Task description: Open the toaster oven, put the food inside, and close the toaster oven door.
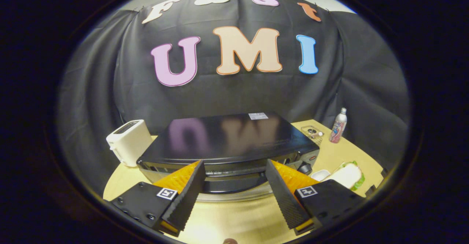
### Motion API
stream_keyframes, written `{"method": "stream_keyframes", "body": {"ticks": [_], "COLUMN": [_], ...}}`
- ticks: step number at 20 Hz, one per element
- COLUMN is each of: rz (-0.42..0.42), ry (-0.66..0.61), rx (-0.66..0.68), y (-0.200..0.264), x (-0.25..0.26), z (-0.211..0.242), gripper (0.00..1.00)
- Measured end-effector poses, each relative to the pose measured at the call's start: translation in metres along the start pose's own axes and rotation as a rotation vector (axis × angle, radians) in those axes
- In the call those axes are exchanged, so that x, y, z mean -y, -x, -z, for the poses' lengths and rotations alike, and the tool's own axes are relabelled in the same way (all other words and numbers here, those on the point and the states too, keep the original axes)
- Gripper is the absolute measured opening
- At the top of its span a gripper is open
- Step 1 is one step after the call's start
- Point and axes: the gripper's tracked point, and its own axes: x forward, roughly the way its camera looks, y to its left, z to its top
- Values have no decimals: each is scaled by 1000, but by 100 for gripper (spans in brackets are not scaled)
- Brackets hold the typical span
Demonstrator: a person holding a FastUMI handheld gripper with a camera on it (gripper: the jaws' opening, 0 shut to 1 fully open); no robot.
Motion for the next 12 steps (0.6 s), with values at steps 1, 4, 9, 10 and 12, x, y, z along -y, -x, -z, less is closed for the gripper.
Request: {"method": "stream_keyframes", "body": {"ticks": [1,4,9,10,12], "rz": [1,3,4,4,8], "ry": [-1,-6,-8,-13,-18], "rx": [-1,-10,-27,-36,-62], "y": [3,14,28,31,40], "x": [1,3,6,7,9], "z": [1,9,20,24,33], "gripper": [100,100,100,100,100]}}
